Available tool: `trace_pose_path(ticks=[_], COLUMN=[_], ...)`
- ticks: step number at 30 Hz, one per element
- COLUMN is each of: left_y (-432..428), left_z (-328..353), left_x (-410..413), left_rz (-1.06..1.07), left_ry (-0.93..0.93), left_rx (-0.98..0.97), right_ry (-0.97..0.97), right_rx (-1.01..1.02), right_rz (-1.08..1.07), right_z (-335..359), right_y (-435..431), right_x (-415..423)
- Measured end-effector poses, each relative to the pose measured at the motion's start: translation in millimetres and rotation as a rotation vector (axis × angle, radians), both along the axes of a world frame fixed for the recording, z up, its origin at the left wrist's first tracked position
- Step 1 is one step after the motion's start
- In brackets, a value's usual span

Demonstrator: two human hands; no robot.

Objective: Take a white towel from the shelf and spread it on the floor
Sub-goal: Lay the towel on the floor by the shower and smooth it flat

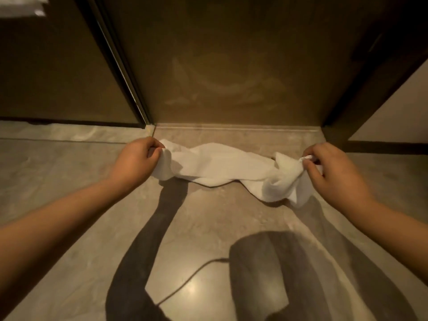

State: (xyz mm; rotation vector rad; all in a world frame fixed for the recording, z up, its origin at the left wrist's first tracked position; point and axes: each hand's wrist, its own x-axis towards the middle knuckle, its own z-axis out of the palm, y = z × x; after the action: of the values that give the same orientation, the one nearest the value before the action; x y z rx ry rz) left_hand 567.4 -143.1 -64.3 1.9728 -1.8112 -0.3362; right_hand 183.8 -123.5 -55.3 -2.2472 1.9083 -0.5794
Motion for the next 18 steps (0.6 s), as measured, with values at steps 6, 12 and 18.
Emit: trace_pose_path(ticks=[6, 12, 18], left_y=[20.8, 27.1, 31.6], left_z=[-41.1, -75.2, -89.2], left_x=[-4.5, -8.7, -14.1], left_rz=[-0.152, -0.236, -0.322], left_ry=[-0.065, -0.168, -0.426], left_rx=[0.064, 0.215, 0.245], right_ry=[0.013, 0.142, 0.201], right_rx=[0.100, 0.305, 0.325], right_rz=[0.007, 0.018, -0.023], right_z=[-52.4, -98.8, -118.9], right_y=[14.6, 28.8, 34.6], right_x=[-3.0, -8.5, -14.6])
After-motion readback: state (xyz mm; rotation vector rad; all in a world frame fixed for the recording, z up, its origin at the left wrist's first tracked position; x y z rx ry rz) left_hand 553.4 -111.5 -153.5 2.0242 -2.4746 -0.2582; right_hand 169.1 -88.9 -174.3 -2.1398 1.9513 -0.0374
